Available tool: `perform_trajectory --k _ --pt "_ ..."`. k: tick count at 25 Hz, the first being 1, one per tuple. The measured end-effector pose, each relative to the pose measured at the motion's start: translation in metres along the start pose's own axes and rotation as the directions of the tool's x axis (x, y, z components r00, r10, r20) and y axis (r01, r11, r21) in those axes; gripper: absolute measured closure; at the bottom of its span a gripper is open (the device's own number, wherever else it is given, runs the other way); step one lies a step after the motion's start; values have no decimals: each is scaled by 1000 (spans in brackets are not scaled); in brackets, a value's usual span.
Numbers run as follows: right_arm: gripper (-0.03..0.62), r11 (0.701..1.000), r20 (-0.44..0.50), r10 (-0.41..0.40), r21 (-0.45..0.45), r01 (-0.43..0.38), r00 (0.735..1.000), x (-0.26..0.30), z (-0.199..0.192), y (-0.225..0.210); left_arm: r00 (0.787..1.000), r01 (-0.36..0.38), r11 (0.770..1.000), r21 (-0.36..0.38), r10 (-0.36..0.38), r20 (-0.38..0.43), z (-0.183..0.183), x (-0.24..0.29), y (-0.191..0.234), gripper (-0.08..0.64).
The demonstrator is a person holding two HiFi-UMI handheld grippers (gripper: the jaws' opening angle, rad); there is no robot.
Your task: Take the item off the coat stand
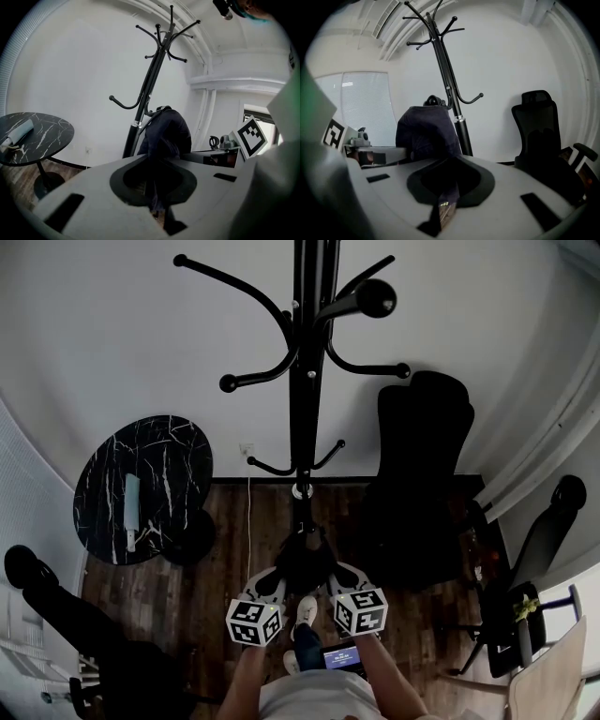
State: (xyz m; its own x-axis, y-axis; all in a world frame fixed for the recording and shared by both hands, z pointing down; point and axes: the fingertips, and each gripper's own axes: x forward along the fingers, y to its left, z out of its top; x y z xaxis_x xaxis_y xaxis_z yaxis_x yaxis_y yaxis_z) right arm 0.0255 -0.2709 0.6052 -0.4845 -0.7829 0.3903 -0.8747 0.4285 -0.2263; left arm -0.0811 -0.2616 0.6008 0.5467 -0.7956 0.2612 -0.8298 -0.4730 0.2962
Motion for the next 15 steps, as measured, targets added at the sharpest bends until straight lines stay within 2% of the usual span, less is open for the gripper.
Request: perform_trajectory --k 15 --pt "569 1000 -21 -1 3 1 1000 17 -1 -8 1000 -1 1000 -6 1 -11 -3 14 12 534"
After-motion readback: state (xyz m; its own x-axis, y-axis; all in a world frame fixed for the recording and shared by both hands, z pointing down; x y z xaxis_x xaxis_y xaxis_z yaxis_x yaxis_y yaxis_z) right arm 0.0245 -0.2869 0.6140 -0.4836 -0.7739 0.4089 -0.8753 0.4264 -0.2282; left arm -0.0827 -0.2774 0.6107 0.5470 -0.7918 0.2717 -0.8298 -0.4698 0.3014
